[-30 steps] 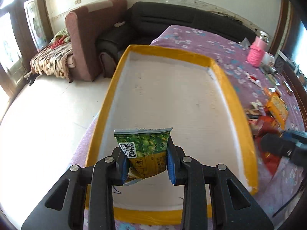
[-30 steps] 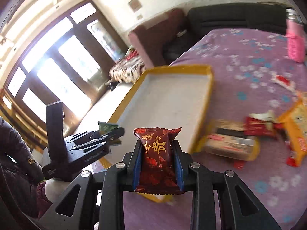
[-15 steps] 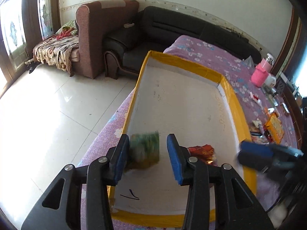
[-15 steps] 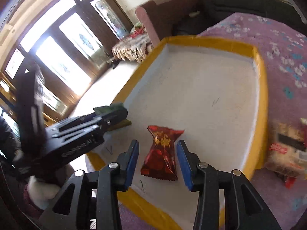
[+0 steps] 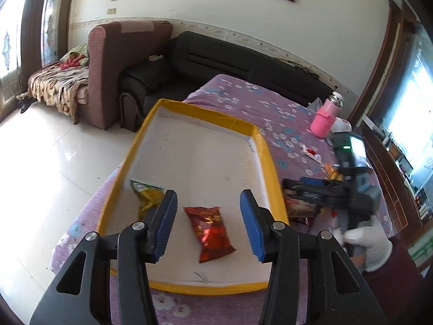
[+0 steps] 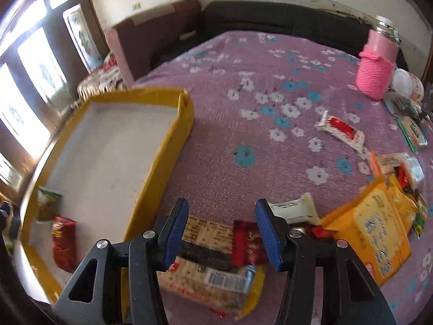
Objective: Organize snacks
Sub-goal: 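Grasp the red Golden Crown wafer with right tool while left tool grasps cracker pack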
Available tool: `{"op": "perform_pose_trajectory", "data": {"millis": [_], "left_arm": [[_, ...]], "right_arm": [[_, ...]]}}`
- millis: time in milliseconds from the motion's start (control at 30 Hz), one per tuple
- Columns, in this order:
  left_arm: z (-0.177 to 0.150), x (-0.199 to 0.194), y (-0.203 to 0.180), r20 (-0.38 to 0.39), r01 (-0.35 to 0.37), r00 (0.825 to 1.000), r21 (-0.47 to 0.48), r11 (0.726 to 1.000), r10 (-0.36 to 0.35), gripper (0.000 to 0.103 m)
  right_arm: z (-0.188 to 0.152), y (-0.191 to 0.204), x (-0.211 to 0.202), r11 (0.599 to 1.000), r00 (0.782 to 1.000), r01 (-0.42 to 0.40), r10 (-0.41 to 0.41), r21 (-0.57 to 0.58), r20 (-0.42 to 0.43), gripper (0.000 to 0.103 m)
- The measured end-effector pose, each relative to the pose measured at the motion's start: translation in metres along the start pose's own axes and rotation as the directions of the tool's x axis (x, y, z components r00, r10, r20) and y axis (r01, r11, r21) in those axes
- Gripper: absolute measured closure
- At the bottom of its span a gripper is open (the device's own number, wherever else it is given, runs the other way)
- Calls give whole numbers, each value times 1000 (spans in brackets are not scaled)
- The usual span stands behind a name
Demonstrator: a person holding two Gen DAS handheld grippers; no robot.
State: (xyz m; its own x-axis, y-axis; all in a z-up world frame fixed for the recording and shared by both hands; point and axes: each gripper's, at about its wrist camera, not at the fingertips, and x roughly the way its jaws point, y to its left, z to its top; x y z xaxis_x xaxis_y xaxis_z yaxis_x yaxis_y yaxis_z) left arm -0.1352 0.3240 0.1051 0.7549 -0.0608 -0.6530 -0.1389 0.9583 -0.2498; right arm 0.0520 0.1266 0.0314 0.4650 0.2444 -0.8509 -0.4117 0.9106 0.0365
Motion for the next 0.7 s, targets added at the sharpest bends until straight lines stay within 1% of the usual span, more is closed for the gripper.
{"op": "perform_pose_trajectory", "data": {"millis": [33,67,133,233,267,400,433,467,500,533,633,667,700], "left_arm": [[-1,0,-6,-4,8,1000,12,1000,-8,52],[-1,0,-9,-7,14,1000,18,1000,-14,52],[-4,0,-19,-13,35,999,32,999,-35,52],[-7,2,-30,-23,64,998,42,997,-63,52],[-8,3,-34,-27,71,997,43,997,-70,52],[-13,3,-51,-42,119,992,63,991,-117,52],[-15,2,-56,-46,130,991,76,989,-127,52],[-16,2,-60,-51,138,990,87,987,-134,49],[-19,2,-66,-58,150,988,102,983,-145,48],[-21,3,-72,-66,162,986,115,980,-155,46],[-27,7,-89,-91,192,980,153,969,-179,45],[-28,9,-93,-99,197,978,160,967,-182,45],[-30,13,-98,-112,203,976,163,965,-187,45]], "right_arm": [[-2,4,5,999,1000,14,-14,-30,0,57],[-5,7,1,998,1000,23,-22,-58,12,59],[-13,6,-9,997,1000,0,-1,-76,-15,69],[-37,3,-26,992,999,9,-15,-129,-42,70],[-46,-3,-32,991,999,8,-15,-130,-52,70],[-78,-32,-55,997,995,-24,17,-71,-99,70],[-86,-41,-61,998,995,-14,8,-57,-103,68],[-91,-51,-65,999,995,5,-10,-42,-102,66],[-99,-65,-72,999,994,32,-33,-13,-105,65],[-104,-77,-78,999,994,33,-31,23,-101,65],[-123,-116,-96,987,998,-17,28,158,-65,63],[-128,-122,-100,983,998,-27,37,180,-50,61],[-132,-128,-103,977,997,-55,63,204,-34,60]]}}
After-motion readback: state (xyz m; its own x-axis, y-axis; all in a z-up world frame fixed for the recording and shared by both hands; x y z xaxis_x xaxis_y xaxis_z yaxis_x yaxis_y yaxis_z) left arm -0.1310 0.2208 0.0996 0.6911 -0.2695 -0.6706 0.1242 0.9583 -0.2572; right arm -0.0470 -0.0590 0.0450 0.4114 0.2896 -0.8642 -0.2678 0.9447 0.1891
